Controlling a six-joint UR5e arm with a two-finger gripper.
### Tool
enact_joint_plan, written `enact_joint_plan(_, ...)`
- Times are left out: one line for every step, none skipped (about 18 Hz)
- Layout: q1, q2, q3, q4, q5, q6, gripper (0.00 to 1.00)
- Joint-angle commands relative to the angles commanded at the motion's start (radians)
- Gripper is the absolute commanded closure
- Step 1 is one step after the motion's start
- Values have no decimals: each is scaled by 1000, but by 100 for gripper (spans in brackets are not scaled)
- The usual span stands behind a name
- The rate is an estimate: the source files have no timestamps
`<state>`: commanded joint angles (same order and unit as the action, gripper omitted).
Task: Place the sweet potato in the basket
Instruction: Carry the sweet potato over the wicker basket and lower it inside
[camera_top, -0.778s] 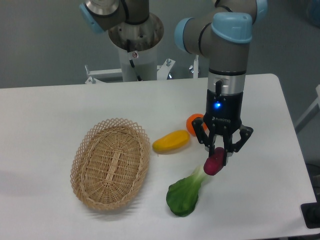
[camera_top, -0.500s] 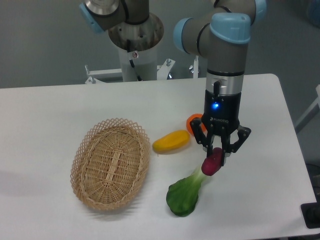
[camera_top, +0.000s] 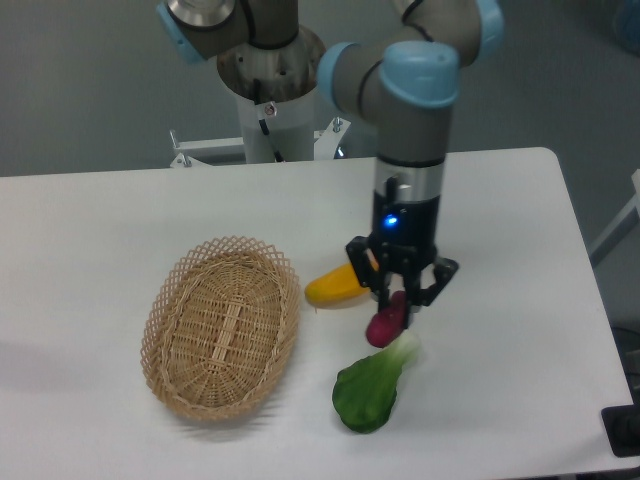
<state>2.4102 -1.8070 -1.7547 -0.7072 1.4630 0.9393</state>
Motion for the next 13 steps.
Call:
enact_joint_plan(-26, -2, -6, 0, 26, -55, 85)
enact_joint_plan(-55, -6, -8, 0, 46, -109, 85)
enact_joint_plan(-83, -9, -8, 0, 60, -150, 85)
enact_joint_plan(-109, -20, -11, 0, 75, -184, 85)
enact_joint_plan(-140, -28, -14, 0, 95, -204, 85)
enact_joint_plan(-170, -37, -20, 2, 121, -208, 85)
enact_joint_plan(-198, -47, -34, 11, 153, -198, 85)
enact_joint_plan(-224, -52, -45, 12, 178, -194, 85)
enact_joint_plan(-246, -63, -52, 12, 187, -186, 85)
enact_joint_plan(-264, -75, -58, 11, 191, -177, 85)
enact_joint_plan(-273, -83, -68, 14, 191, -174, 85)
enact_joint_plan(-287, -97, -71, 15, 191, -174, 85)
enact_joint_plan(-304, -110, -71, 15, 192, -174, 85)
